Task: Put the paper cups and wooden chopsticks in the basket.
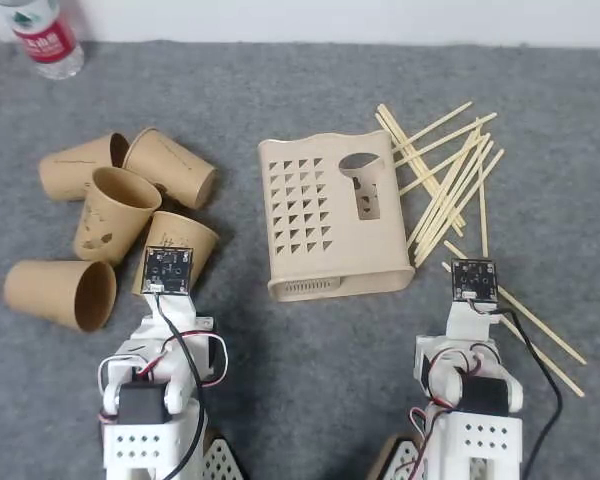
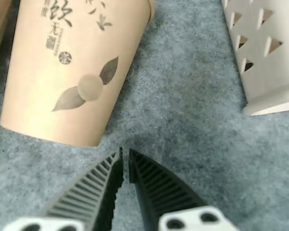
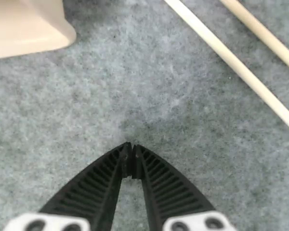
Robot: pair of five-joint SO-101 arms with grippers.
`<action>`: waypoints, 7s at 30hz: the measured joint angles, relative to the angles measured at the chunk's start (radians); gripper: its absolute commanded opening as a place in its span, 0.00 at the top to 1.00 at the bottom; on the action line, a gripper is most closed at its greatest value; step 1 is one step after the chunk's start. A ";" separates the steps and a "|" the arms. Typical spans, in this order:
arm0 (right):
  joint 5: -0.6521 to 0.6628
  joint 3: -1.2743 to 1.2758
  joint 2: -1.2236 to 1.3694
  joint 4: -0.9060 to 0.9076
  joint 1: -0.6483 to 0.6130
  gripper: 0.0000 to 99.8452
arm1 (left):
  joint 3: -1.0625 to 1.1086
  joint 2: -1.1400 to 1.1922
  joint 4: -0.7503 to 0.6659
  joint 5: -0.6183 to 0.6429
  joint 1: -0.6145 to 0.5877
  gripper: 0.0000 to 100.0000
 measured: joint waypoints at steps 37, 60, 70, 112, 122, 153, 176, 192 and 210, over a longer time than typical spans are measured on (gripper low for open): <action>0.000 0.000 0.000 0.000 0.000 0.99 | 0.000 0.000 0.000 0.000 0.000 0.99; 0.000 0.000 0.000 0.000 0.000 0.99 | 0.000 0.000 0.000 0.000 0.000 0.99; 0.000 0.000 0.000 0.000 0.000 0.99 | 0.000 0.000 0.000 0.000 0.000 0.99; 0.017 -0.210 0.011 -0.318 -0.003 0.86 | -0.083 0.000 -0.338 -0.069 -0.028 0.99; 0.181 -0.451 0.021 -0.316 -0.106 0.79 | -0.026 0.002 -0.290 -0.083 -0.009 0.85; 0.110 -2.644 2.237 0.511 -0.275 0.79 | -0.006 0.002 -0.307 -0.083 -0.006 0.85; 0.110 -2.940 2.599 0.494 -0.288 0.79 | 0.009 0.002 -0.347 -0.083 -0.008 0.85; 0.264 -2.958 2.708 0.414 -0.290 0.99 | 0.009 0.002 -0.347 -0.083 0.002 0.85; 0.224 -2.957 2.251 0.520 -0.367 0.99 | 0.009 0.002 -0.347 -0.083 0.029 0.85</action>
